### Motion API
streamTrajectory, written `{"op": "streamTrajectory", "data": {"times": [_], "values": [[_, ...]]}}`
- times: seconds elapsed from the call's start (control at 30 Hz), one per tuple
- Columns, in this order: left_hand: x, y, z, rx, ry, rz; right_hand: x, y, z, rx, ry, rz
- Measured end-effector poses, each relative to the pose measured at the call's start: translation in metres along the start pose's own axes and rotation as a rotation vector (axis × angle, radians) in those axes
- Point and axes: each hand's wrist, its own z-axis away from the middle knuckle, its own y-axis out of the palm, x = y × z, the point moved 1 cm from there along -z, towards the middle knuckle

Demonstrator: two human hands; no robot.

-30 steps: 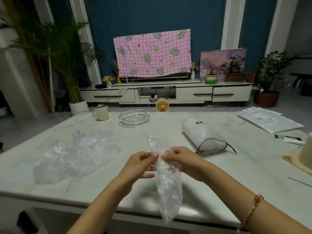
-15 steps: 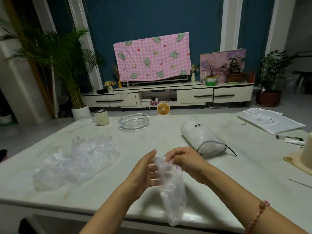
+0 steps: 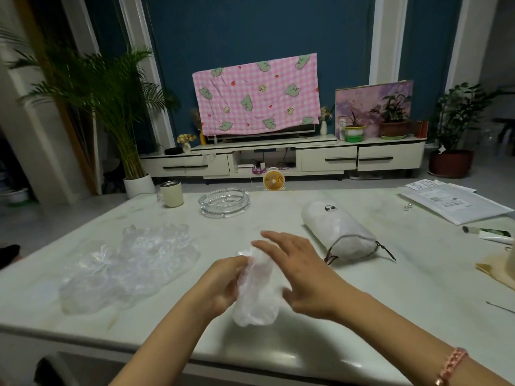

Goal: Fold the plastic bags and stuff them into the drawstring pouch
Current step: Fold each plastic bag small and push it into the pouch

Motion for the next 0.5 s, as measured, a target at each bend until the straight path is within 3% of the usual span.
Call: {"op": "streamTrajectory", "data": {"times": [0.17, 0.37, 0.5], "values": [[-0.007, 0.000, 0.001, 0.005, 0.001, -0.004, 0.015, 0.005, -0.008, -0.196, -0.122, -0.213], [-0.004, -0.008, -0.001, -0.049, 0.132, -0.205, 0.026, -0.010, -0.010, 0.006, 0.267, -0.802], [-0.003, -0.005, 0.003, 0.019, 0.206, -0.227, 0.022, -0.011, -0.013, 0.042, 0.492, -1.116]]}}
